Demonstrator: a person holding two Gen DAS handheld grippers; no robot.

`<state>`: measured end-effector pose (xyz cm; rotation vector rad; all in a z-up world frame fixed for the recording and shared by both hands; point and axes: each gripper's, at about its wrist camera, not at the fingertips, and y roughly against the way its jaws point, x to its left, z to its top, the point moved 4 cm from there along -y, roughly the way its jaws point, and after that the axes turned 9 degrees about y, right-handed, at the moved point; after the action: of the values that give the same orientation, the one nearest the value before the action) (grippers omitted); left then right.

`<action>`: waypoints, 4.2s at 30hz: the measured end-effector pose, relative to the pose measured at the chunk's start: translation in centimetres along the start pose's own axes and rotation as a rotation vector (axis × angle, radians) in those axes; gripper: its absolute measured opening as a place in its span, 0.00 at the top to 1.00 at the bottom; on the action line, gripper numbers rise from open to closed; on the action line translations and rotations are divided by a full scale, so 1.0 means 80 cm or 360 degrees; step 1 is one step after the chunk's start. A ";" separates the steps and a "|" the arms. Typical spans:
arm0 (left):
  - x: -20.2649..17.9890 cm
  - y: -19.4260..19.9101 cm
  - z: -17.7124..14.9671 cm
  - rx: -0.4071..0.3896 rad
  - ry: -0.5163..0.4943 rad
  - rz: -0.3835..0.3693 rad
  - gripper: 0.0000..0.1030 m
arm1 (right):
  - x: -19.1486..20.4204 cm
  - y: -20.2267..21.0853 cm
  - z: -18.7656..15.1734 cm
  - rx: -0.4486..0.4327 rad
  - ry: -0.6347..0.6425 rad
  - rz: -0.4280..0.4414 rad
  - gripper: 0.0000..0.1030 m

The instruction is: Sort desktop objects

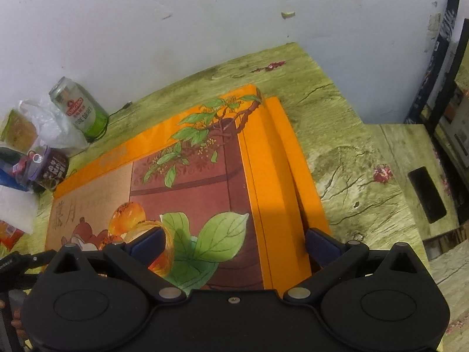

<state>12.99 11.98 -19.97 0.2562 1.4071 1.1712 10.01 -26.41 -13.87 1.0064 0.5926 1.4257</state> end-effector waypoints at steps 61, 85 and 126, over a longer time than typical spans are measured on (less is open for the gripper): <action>-0.099 0.029 0.015 -0.0086 -0.0197 0.0170 0.02 | -0.039 0.014 0.030 -0.0078 -0.0125 0.0261 0.01; -0.104 0.017 0.025 -0.0031 -0.0140 0.0245 0.01 | -0.032 -0.006 0.046 0.0023 -0.0073 0.0267 0.01; -0.112 0.006 0.019 0.0006 -0.0184 0.0270 0.01 | -0.047 0.002 0.030 0.0061 -0.0153 0.0260 0.01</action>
<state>16.31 6.25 -13.68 0.4462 1.3056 1.2713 11.54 -30.55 -13.36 1.1690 0.4777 1.5035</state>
